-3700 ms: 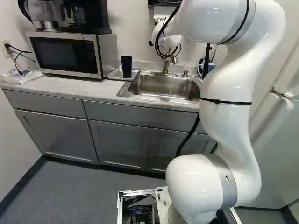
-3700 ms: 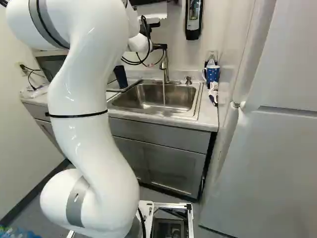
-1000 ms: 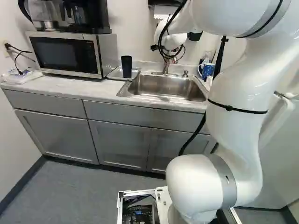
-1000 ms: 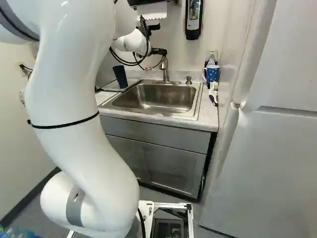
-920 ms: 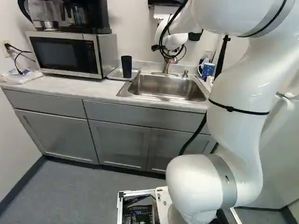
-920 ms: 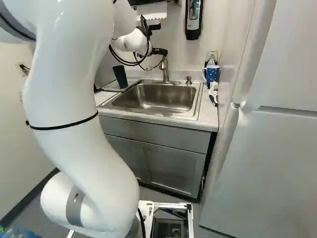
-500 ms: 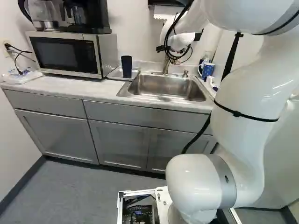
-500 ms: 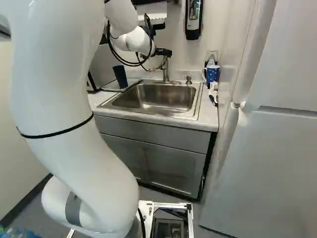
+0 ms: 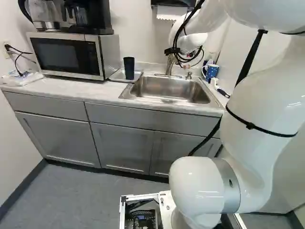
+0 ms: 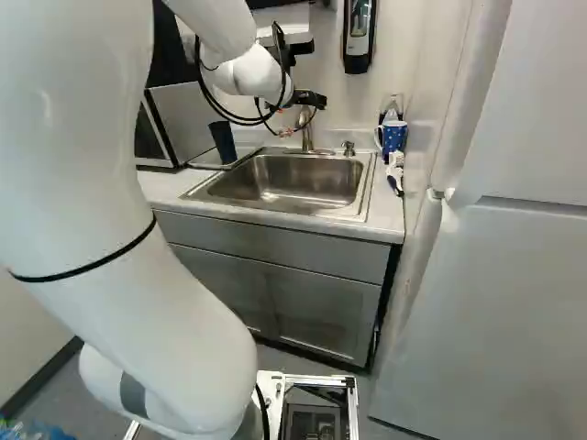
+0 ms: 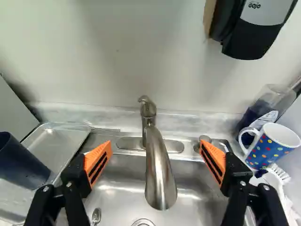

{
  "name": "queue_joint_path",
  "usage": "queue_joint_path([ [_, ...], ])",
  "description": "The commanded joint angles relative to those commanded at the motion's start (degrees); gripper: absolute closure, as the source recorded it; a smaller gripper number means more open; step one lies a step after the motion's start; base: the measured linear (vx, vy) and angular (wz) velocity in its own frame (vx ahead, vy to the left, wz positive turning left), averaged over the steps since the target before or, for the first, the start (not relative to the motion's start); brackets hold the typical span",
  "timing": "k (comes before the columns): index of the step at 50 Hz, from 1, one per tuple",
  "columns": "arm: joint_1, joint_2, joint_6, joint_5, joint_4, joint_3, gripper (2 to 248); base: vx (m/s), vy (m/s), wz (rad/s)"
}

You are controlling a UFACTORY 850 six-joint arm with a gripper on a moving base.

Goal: Rinse the cup and place it in the tray

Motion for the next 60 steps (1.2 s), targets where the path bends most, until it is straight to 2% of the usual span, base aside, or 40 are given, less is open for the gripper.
queue_joint_path([
  [27,-1.22,6.42,0.00,-4.33,0.00,6.35,3,0.000,0.000,0.000],
  [60,-1.74,11.73,0.00,-11.10,0.00,11.31,3,0.000,0.000,0.000],
])
